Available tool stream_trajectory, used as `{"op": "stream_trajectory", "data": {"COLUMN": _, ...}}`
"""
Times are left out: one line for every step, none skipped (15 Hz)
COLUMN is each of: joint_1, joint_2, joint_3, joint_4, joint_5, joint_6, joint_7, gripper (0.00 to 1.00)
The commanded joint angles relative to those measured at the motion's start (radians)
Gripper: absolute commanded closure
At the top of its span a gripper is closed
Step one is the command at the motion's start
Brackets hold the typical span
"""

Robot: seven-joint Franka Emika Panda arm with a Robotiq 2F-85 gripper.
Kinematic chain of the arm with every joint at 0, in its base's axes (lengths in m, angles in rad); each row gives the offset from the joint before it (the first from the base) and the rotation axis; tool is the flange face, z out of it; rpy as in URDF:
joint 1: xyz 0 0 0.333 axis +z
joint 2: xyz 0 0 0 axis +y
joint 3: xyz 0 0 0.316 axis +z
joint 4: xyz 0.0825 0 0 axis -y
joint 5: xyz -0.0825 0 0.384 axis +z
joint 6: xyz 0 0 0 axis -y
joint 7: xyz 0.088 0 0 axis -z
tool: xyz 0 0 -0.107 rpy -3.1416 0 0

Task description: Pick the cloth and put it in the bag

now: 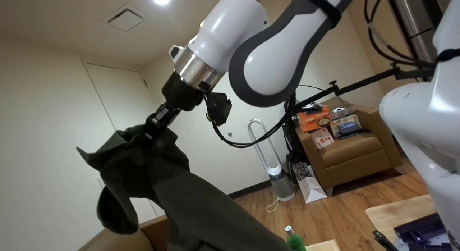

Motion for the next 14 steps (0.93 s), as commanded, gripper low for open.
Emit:
{"op": "stream_trajectory", "data": {"joint_1": 0.053, "joint_2": -0.165, "joint_3": 0.085, "joint_4": 0.026, "joint_5": 0.018, "joint_6": -0.051, "joint_7": -0.039, "gripper": 0.94}}
{"op": "stream_trajectory", "data": {"joint_1": 0.08, "joint_2": -0.19, "joint_3": 0.114, "joint_4": 0.038, "joint_5": 0.018, "joint_6": -0.064, "joint_7": -0.037, "gripper": 0.94}}
{"op": "stream_trajectory", "data": {"joint_1": 0.106, "joint_2": -0.22, "joint_3": 0.135, "joint_4": 0.053, "joint_5": 0.017, "joint_6": -0.078, "joint_7": -0.039, "gripper": 0.94}}
{"op": "stream_trajectory", "data": {"joint_1": 0.132, "joint_2": -0.241, "joint_3": 0.168, "joint_4": 0.068, "joint_5": 0.016, "joint_6": -0.095, "joint_7": -0.036, "gripper": 0.94}}
{"op": "stream_trajectory", "data": {"joint_1": 0.172, "joint_2": -0.268, "joint_3": 0.185, "joint_4": 0.087, "joint_5": 0.014, "joint_6": -0.122, "joint_7": -0.044, "gripper": 0.94}}
{"op": "stream_trajectory", "data": {"joint_1": 0.2, "joint_2": -0.278, "joint_3": 0.209, "joint_4": 0.104, "joint_5": 0.014, "joint_6": -0.143, "joint_7": -0.044, "gripper": 0.94}}
{"op": "stream_trajectory", "data": {"joint_1": 0.228, "joint_2": -0.286, "joint_3": 0.214, "joint_4": 0.107, "joint_5": 0.01, "joint_6": -0.149, "joint_7": -0.054, "gripper": 0.94}}
{"op": "stream_trajectory", "data": {"joint_1": 0.247, "joint_2": -0.298, "joint_3": 0.232, "joint_4": 0.116, "joint_5": 0.007, "joint_6": -0.156, "joint_7": -0.055, "gripper": 0.94}}
{"op": "stream_trajectory", "data": {"joint_1": 0.265, "joint_2": -0.311, "joint_3": 0.243, "joint_4": 0.129, "joint_5": 0.009, "joint_6": -0.167, "joint_7": -0.055, "gripper": 0.94}}
{"op": "stream_trajectory", "data": {"joint_1": 0.262, "joint_2": -0.321, "joint_3": 0.257, "joint_4": 0.138, "joint_5": 0.01, "joint_6": -0.167, "joint_7": -0.047, "gripper": 0.94}}
{"op": "stream_trajectory", "data": {"joint_1": 0.265, "joint_2": -0.317, "joint_3": 0.257, "joint_4": 0.143, "joint_5": 0.009, "joint_6": -0.167, "joint_7": -0.05, "gripper": 0.94}}
{"op": "stream_trajectory", "data": {"joint_1": 0.269, "joint_2": -0.309, "joint_3": 0.251, "joint_4": 0.143, "joint_5": 0.008, "joint_6": -0.164, "joint_7": -0.056, "gripper": 0.94}}
{"op": "stream_trajectory", "data": {"joint_1": 0.277, "joint_2": -0.295, "joint_3": 0.234, "joint_4": 0.128, "joint_5": 0.007, "joint_6": -0.151, "joint_7": -0.068, "gripper": 0.94}}
{"op": "stream_trajectory", "data": {"joint_1": 0.277, "joint_2": -0.276, "joint_3": 0.218, "joint_4": 0.095, "joint_5": 0.003, "joint_6": -0.125, "joint_7": -0.081, "gripper": 0.94}}
